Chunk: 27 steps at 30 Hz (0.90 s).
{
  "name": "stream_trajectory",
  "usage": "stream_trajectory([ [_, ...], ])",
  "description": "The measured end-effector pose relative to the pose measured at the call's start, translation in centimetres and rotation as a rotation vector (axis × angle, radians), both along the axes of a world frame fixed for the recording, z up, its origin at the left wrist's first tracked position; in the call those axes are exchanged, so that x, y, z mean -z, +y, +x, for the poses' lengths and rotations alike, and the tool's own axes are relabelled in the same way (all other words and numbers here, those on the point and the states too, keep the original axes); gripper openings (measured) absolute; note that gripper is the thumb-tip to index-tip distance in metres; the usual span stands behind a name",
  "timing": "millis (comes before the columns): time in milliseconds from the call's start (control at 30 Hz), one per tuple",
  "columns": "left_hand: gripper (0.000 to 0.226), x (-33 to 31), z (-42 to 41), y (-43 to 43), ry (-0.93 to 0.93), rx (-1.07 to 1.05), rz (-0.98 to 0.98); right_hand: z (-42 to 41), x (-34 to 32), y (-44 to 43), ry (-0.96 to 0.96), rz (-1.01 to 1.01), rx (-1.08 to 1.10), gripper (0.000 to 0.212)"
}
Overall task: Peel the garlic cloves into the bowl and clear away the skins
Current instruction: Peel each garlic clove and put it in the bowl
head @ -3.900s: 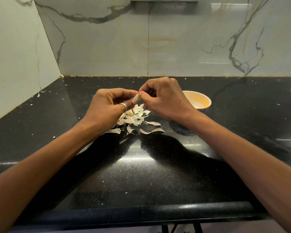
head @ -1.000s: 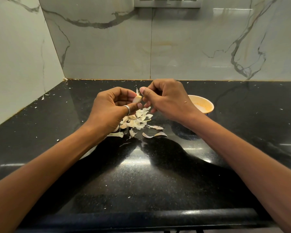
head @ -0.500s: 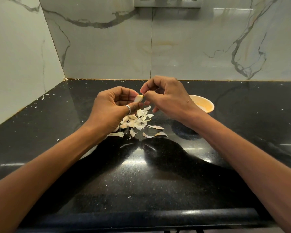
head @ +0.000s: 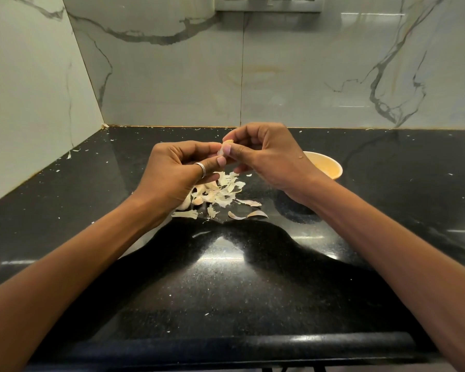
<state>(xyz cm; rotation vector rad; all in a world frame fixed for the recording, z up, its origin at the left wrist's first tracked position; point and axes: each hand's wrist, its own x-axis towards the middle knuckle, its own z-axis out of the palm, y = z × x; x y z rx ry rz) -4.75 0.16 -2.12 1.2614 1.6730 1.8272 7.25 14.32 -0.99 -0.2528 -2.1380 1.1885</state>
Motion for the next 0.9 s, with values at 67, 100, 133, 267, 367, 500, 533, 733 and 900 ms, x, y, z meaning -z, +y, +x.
stream_trajectory([
  [67, 0.021, 0.0, -0.1, 0.0, -0.001, -0.002, -0.010, 0.1, -0.1, 0.1, 0.018, 0.004, 0.007, 0.013],
  [100, 0.018, 0.1, -0.1, 0.0, -0.003, -0.012, -0.014, 0.1, -0.1, 0.2, 0.024, 0.013, 0.013, 0.013],
  [133, 0.015, 0.1, -0.1, 0.0, -0.005, -0.025, -0.019, 0.2, -0.1, 0.2, 0.025, 0.024, 0.019, 0.013],
  [267, 0.007, 0.3, -0.2, 0.1, 0.018, -0.060, -0.054, 0.0, 0.0, 0.2, 0.015, 0.040, 0.033, 0.013],
  [367, 0.007, 0.5, -0.4, 0.2, 0.062, -0.075, -0.077, -0.1, 0.2, 0.2, 0.007, 0.054, 0.040, 0.014],
  [500, 0.007, 0.7, -0.4, 0.2, 0.116, -0.103, -0.102, -0.1, 0.3, 0.0, 0.002, 0.040, 0.024, 0.015],
  [533, 0.008, 0.6, -0.4, 0.2, 0.121, -0.105, -0.102, -0.1, 0.3, -0.1, -0.003, 0.039, 0.017, 0.015],
  [733, 0.012, 0.6, -0.7, 0.2, 0.164, -0.120, -0.119, -0.1, 0.3, -0.4, -0.043, 0.033, 0.004, 0.015],
  [900, 0.011, 0.8, -1.1, 0.3, 0.181, -0.158, -0.115, -0.3, 0.4, -0.5, -0.062, 0.036, -0.010, 0.009],
])
